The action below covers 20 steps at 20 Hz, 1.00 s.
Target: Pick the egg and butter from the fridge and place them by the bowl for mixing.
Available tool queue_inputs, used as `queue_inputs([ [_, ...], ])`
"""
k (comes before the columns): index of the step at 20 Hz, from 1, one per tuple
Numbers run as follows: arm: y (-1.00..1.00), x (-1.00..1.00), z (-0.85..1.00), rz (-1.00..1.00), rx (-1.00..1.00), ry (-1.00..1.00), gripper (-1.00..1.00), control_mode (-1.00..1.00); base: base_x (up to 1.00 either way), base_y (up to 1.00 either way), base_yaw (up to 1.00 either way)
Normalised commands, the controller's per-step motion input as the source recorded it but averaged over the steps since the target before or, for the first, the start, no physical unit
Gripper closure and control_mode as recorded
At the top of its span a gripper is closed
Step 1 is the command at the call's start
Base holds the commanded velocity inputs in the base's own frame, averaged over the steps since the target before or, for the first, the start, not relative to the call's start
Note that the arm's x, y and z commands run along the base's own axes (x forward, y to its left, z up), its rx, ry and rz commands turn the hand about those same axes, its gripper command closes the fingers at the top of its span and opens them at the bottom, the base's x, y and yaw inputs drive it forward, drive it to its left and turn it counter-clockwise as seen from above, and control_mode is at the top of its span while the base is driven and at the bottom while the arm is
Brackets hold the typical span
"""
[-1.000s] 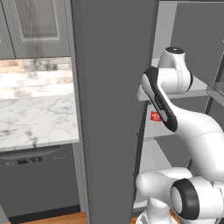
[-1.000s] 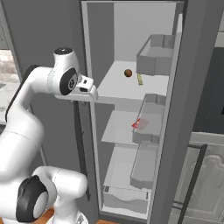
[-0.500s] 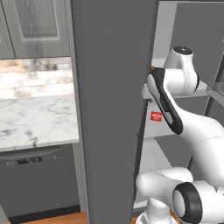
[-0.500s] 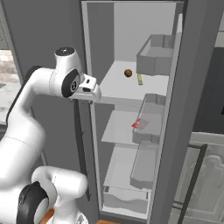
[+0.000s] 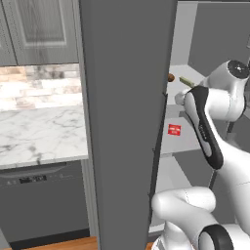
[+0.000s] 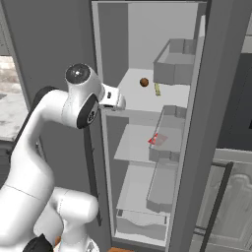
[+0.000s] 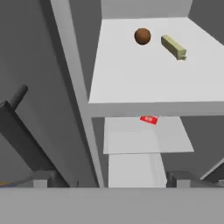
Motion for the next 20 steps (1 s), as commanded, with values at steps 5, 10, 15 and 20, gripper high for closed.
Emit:
queue_inputs([
  [5,-0.4,0.03,0.11,0.0,0.0,-0.26,-1.0,-1.0,0.0,0.0,0.0],
  [10,-0.24,0.32,0.07,0.0,-0.04,-0.01,-1.0,-1.0,0.0,0.0,0.0],
  [15,-0.18,0.5,0.11,0.0,-0.03,0.05,-1.0,-1.0,0.0,0.0,0.0],
  [20,-0.23,0.42,0.28,0.0,0.0,0.1,-1.0,-1.0,0.0,0.0,0.0],
])
